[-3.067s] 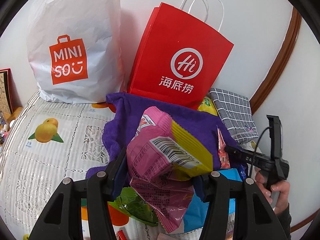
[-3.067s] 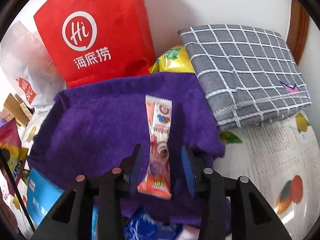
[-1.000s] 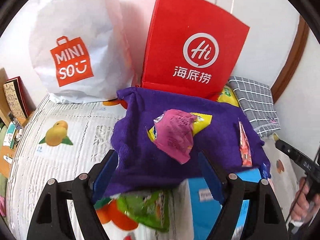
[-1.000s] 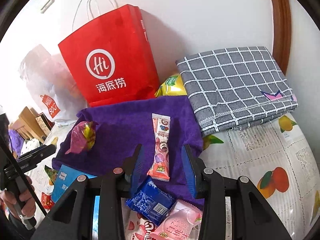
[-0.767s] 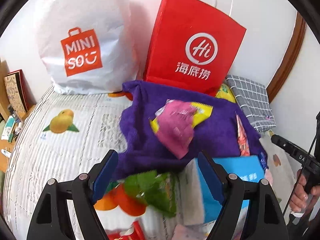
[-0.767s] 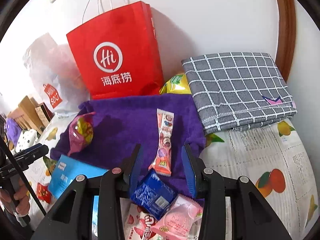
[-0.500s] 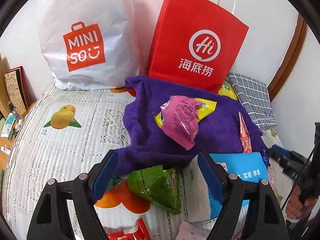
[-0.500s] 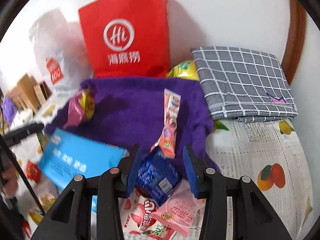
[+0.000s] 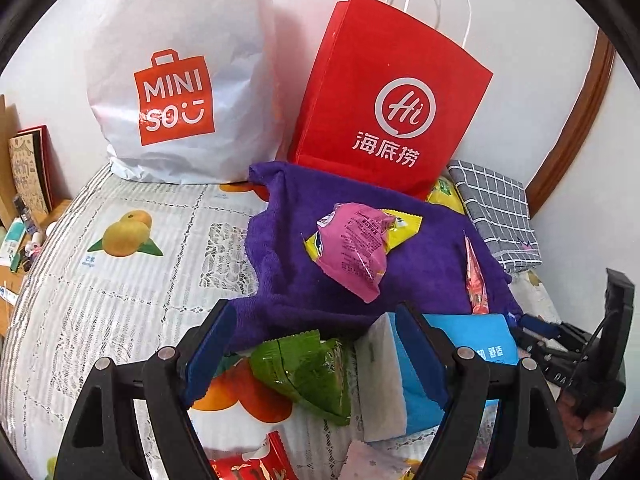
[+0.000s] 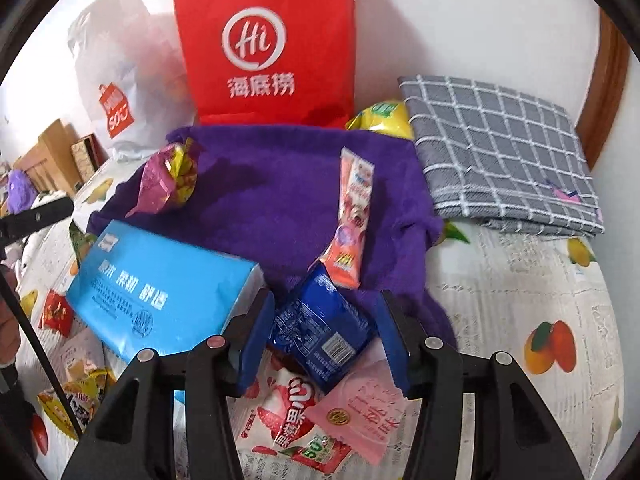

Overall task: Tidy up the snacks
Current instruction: 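Grasp the blue wrapped packet with the right tool while the left tool moves to the green bag, then carry the blue packet onto the towel and open the right tool while the left tool grasps the green bag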

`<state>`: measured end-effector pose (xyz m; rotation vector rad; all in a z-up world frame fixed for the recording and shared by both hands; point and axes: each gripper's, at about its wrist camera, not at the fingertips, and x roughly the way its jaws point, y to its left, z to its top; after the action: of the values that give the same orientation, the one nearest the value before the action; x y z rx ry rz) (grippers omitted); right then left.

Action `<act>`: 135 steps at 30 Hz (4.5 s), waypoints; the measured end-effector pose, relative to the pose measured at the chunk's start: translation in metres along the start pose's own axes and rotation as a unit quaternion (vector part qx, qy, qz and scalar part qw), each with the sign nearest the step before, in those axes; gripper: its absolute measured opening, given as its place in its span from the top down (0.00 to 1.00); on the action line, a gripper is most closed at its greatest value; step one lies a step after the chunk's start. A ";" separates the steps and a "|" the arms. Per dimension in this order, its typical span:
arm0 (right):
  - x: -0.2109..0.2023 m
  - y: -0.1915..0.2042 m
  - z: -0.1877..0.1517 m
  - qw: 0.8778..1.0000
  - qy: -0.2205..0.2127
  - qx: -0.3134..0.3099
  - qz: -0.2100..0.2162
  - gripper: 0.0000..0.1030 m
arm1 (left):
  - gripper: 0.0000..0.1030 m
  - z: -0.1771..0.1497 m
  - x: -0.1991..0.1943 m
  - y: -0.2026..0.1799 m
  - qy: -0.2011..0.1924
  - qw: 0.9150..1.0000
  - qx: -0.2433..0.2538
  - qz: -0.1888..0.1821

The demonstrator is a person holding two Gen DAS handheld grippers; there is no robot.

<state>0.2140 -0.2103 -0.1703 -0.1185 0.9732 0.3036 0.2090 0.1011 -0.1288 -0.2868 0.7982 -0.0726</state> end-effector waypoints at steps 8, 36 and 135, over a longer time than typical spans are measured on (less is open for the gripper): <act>0.013 0.004 -0.001 1.000 0.016 -0.004 -0.013 0.44 | 0.22 0.001 -0.001 0.001 0.001 1.000 -0.005 -0.005; -0.008 -0.018 0.002 0.998 -0.031 0.059 0.021 0.80 | 0.22 -0.001 0.005 0.012 0.008 1.000 -0.025 -0.013; 0.017 -0.006 0.050 0.995 -0.049 0.082 0.008 0.60 | 0.46 0.010 0.005 0.011 -0.029 0.998 -0.031 -0.038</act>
<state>0.2643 -0.2011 -0.1570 0.0530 0.8985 0.2419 0.2190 0.1136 -0.1285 -0.3769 0.7321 -0.1102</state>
